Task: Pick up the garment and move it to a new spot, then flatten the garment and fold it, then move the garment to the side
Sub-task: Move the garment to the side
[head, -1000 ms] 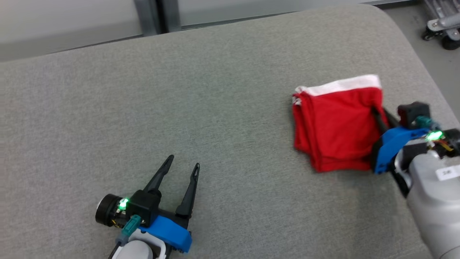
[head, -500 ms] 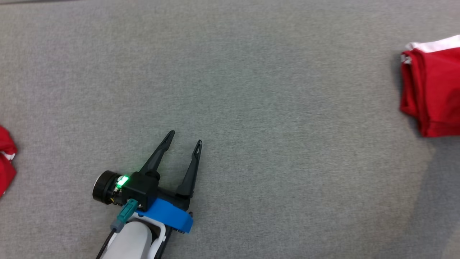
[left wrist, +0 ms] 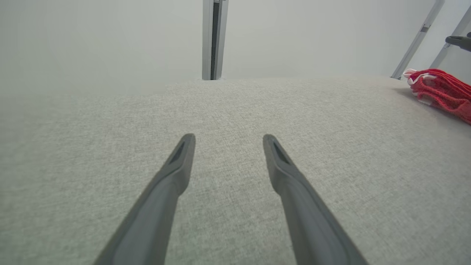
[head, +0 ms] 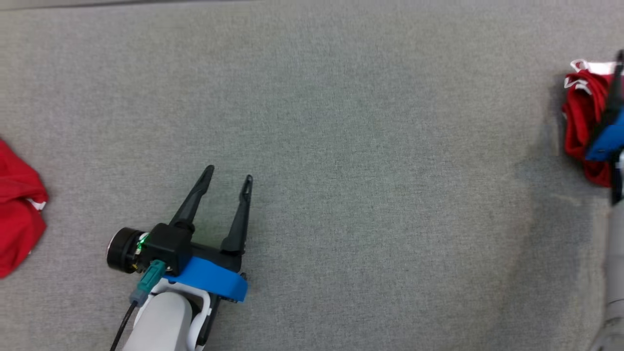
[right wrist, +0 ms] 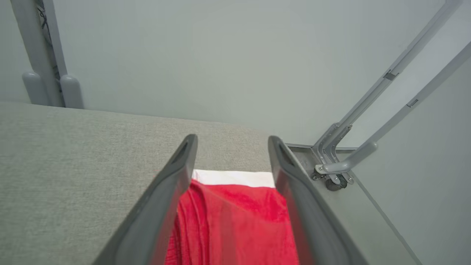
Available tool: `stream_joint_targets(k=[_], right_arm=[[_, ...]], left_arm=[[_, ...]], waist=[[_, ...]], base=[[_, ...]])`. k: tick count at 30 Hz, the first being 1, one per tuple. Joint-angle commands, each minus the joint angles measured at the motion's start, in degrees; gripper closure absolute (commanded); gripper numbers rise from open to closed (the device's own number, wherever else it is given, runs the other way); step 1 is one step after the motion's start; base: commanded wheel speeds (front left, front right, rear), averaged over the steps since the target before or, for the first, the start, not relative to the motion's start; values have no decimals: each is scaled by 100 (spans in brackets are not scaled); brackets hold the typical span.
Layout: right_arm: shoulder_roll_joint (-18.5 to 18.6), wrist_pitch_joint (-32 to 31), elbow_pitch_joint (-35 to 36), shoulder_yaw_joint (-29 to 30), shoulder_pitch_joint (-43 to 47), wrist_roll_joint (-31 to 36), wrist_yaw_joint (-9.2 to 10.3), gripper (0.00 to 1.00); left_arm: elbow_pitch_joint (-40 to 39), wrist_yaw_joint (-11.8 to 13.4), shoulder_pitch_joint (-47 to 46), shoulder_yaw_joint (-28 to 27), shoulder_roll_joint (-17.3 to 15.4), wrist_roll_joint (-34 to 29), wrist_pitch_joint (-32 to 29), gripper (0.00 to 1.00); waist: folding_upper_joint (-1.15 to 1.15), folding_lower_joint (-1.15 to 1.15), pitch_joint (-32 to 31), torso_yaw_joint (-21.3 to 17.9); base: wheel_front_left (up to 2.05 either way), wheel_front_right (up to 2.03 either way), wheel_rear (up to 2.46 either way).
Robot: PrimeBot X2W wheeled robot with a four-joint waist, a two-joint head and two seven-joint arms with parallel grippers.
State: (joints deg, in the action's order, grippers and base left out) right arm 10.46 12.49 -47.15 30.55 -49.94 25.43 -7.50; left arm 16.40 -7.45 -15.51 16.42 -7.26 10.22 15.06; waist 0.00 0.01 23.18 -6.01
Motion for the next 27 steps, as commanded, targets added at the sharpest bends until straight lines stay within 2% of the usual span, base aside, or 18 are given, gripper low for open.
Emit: stream_joint_targets(k=[1, 6, 9, 15, 18, 22, 27], right_arm=[[-83, 78, -20, -53, 114, -63, 2, 0], [-554, 266, -127, -524, 422, -514, 2, 0], [-710, 271, 159, -918, 802, -1082, 2, 0], [-751, 275, 581, -1924, 1919, -2455, 1, 0], [-741, 276, 731, -2283, 2408, -2908, 1, 0], [-743, 275, 974, -2441, 2837, -3341, 1, 0], [-744, 276, 1169, -2652, 3213, -3487, 1, 0]], left_arm=[[17, -6, 61, -76, -3, -16, 16, 0], [119, -6, 217, -510, 103, -95, 16, 0], [177, 2, 319, -787, 164, -141, 16, 0], [303, 8, 538, -1152, 291, -253, 16, 0], [356, 7, 670, -1287, 324, -295, 15, 0], [468, 22, 834, -1487, 372, -266, 16, 0], [571, 28, 1004, -1553, 416, -278, 15, 0]], waist=[[0, -1, -77, -15], [0, -1, -410, 84], [0, -1, -610, 166], [0, -1, -964, 336], [0, -1, -1120, 381], [0, -1, -1324, 413], [0, -1, -1573, 432]], base=[[0, 0, 0], [0, 0, 0], [0, 0, 0], [0, 0, 0], [0, 0, 0], [0, 0, 0], [0, 0, 0]])
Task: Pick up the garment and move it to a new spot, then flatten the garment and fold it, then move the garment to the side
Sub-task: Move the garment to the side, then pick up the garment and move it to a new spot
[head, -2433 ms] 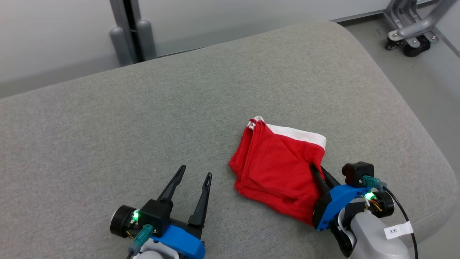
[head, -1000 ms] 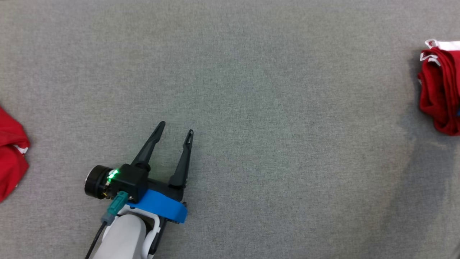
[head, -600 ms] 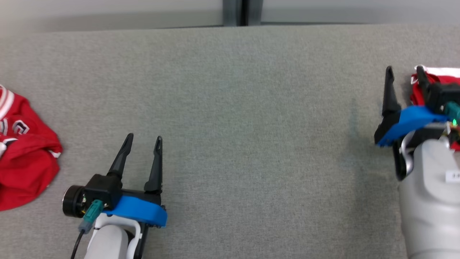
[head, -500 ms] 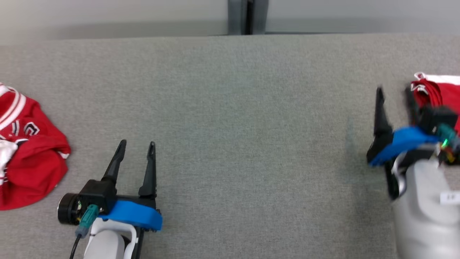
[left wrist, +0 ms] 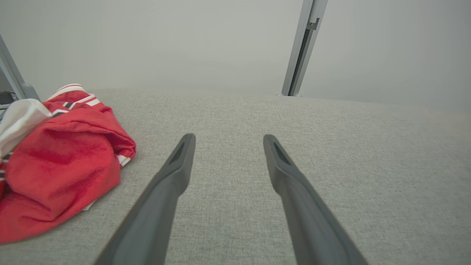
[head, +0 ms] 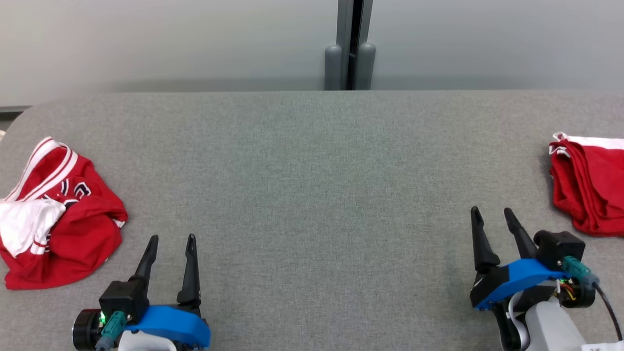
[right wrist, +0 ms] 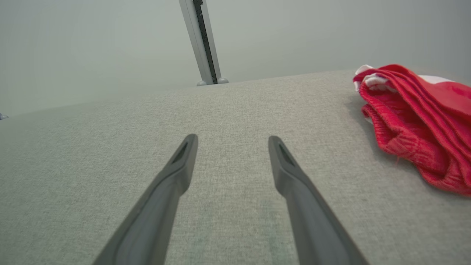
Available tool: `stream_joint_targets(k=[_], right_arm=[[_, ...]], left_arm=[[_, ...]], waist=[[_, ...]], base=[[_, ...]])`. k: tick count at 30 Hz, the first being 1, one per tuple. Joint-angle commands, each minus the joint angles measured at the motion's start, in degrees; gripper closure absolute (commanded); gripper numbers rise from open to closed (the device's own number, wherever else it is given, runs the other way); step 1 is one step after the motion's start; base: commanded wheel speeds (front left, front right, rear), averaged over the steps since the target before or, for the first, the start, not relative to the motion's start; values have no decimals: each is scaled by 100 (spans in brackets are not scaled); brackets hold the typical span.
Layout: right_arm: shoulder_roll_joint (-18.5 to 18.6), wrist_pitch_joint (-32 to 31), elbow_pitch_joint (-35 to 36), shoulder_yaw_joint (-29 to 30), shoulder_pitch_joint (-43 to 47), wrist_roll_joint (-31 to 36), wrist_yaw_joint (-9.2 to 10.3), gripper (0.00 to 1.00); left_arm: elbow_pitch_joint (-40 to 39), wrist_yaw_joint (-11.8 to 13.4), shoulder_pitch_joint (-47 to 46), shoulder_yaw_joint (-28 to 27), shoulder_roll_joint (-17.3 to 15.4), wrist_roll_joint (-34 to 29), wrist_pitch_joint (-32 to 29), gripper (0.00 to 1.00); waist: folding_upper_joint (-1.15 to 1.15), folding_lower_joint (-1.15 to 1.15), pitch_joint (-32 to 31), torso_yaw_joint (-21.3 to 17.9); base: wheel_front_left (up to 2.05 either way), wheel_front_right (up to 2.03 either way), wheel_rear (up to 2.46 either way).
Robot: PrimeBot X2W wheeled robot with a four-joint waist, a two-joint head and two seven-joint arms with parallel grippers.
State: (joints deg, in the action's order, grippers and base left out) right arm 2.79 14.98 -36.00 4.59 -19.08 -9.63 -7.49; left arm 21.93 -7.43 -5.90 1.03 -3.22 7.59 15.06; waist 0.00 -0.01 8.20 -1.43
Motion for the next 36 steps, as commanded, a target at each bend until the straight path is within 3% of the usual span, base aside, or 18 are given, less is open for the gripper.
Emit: stream_joint_targets(k=[1, 11, 26, 31, 36], right_arm=[[22, 26, 82, -113, 174, 37, 0, 0], [21, 27, 251, -391, 658, 200, 0, 0], [22, 27, 360, -461, 1053, 154, 0, 0], [22, 27, 252, -541, 1069, 83, 0, 0], [19, 26, 280, -582, 958, 157, 0, 0]], left_arm=[[30, 29, 91, -27, 18, -21, 16, 0], [112, 132, 508, 40, 31, 107, 16, 0], [89, 287, 786, 83, 31, 264, 15, 0], [189, 279, 625, 131, 30, 392, 15, 0], [235, 301, 462, 83, 29, 486, 15, 0]], waist=[[0, 1, -121, -28], [0, 1, -670, -32], [0, 1, -877, 52], [0, 1, -756, 309], [0, 1, -554, 859]], base=[[0, 0, 0], [0, 0, 0], [0, 0, 0], [0, 0, 0], [0, 0, 0]])
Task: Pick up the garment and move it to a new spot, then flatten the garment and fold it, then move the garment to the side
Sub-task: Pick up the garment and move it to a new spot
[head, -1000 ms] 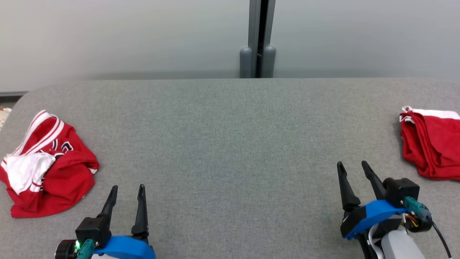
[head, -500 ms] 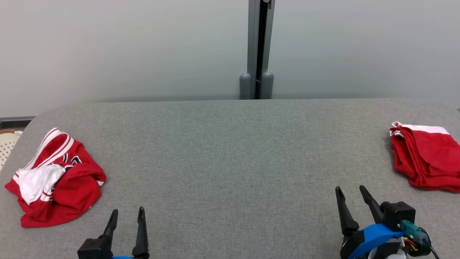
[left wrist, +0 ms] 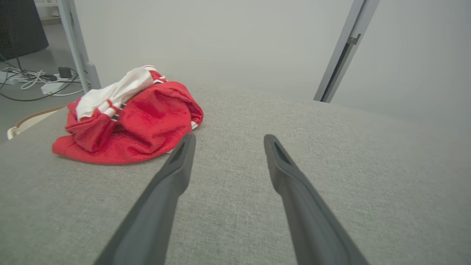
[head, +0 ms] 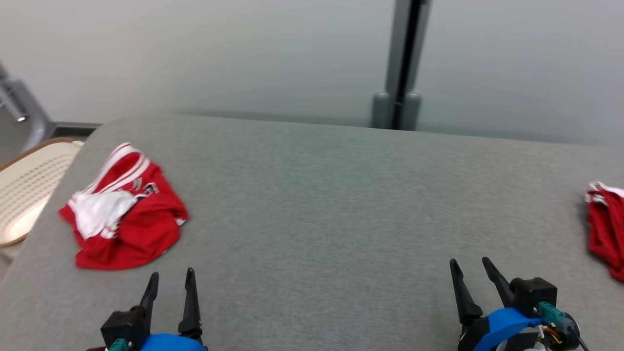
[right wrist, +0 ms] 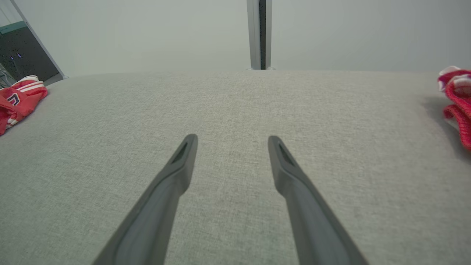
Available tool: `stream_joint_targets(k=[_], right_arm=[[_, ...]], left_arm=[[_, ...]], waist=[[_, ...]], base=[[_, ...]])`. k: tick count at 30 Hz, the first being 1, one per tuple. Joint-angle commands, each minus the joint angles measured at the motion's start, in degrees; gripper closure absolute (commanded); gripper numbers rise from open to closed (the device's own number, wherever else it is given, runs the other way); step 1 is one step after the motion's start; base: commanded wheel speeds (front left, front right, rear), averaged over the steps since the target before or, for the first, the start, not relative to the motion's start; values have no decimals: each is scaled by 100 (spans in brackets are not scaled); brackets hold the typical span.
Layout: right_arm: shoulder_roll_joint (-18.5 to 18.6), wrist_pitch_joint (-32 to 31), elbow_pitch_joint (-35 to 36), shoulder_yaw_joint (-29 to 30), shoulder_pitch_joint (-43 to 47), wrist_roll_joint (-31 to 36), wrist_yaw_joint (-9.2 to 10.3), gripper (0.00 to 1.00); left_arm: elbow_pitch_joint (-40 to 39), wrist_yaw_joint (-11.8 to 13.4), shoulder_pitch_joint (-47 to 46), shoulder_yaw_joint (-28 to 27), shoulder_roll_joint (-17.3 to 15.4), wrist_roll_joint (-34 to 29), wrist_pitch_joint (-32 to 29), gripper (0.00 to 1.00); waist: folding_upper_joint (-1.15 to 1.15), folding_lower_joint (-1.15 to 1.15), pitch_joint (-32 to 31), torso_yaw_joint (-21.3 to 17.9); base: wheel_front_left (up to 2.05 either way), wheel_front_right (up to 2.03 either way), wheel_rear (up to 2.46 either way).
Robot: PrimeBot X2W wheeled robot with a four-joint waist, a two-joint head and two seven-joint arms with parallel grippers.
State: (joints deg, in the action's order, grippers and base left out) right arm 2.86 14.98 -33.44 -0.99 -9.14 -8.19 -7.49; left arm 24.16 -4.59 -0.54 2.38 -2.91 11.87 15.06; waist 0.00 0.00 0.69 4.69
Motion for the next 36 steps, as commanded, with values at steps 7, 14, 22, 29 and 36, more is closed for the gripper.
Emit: stream_joint_targets(k=[7, 14, 22, 29, 36], right_arm=[[15, 26, -53, -307, -166, 6, 0, 0], [18, 26, -136, -688, -276, -53, 0, 0], [15, 25, -97, -897, -460, -48, 0, 0], [16, 25, 110, -887, -705, 85, 0, 0], [16, 25, 289, -854, -951, 153, 0, 0]], left_arm=[[108, 66, -72, -266, -1, 81, 16, 0], [110, 37, 110, -621, 3, 138, 16, 0], [242, -125, -165, -1020, -1, 428, 16, 0], [468, -270, -1055, -1385, -263, 563, 15, 0], [758, -291, -2228, -1106, -1001, 1002, 15, 0]], waist=[[0, 0, 298, 1126], [0, 0, 266, 1594], [0, 0, 470, 1470], [0, 0, 1007, 1120], [0, 0, 1608, 733]], base=[[0, 0, 0], [0, 0, 0], [0, 0, 0], [0, 0, 0], [0, 0, 0]])
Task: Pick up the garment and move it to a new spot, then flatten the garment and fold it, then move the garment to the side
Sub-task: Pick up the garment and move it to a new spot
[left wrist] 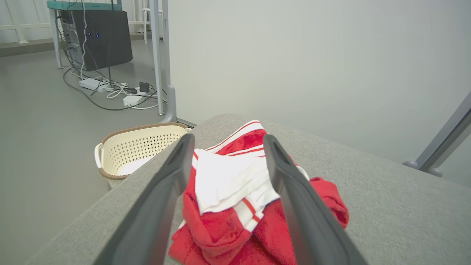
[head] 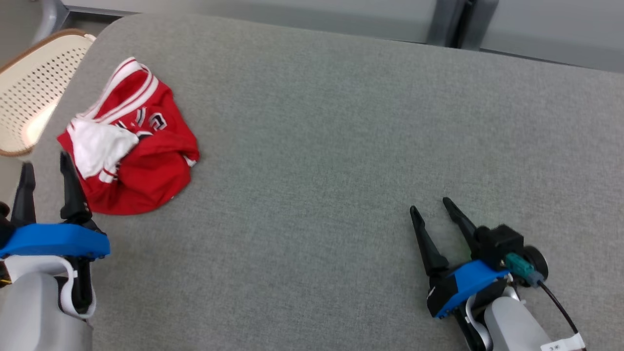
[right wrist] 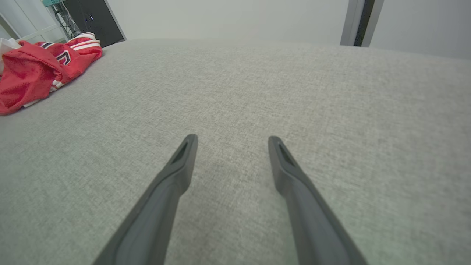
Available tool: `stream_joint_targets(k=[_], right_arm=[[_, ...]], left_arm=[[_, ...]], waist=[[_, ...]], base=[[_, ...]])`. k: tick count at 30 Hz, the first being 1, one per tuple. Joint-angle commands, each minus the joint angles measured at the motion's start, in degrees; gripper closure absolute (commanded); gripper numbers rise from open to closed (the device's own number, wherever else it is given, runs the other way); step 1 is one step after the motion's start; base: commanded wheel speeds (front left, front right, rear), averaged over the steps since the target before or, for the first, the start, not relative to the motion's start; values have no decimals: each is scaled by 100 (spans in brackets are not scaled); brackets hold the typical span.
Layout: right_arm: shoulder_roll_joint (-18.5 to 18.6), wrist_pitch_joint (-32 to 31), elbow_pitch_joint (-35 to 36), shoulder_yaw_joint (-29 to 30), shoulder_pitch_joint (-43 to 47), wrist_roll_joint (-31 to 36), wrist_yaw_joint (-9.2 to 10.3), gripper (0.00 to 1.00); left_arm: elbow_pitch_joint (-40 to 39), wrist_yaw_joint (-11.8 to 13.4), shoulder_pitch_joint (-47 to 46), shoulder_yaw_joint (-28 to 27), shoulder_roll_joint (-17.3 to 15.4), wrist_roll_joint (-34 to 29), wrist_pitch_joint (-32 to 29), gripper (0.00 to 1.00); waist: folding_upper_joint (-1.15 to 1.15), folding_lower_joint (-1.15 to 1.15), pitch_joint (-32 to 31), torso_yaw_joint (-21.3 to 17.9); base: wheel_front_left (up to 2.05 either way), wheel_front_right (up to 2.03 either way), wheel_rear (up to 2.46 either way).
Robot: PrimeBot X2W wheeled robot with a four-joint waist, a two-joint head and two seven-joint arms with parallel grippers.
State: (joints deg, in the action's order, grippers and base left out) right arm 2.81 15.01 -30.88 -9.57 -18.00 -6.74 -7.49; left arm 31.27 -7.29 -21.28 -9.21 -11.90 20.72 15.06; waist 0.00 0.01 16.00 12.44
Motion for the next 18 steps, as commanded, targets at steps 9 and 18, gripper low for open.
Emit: stream_joint_targets(k=[9, 18], right_arm=[[47, 7, -14, 79, -204, -16, 1, 0], [59, -14, -115, 147, -277, 37, 3, 0]], left_arm=[[910, -21, -1083, 1277, -940, 1397, -176, 0], [1548, -22, -1467, 2314, -1253, 2698, -1266, 0]], waist=[[0, -1, 490, -416], [0, -1, 720, -503]], base=[[0, 0, 0], [0, 0, 0]])
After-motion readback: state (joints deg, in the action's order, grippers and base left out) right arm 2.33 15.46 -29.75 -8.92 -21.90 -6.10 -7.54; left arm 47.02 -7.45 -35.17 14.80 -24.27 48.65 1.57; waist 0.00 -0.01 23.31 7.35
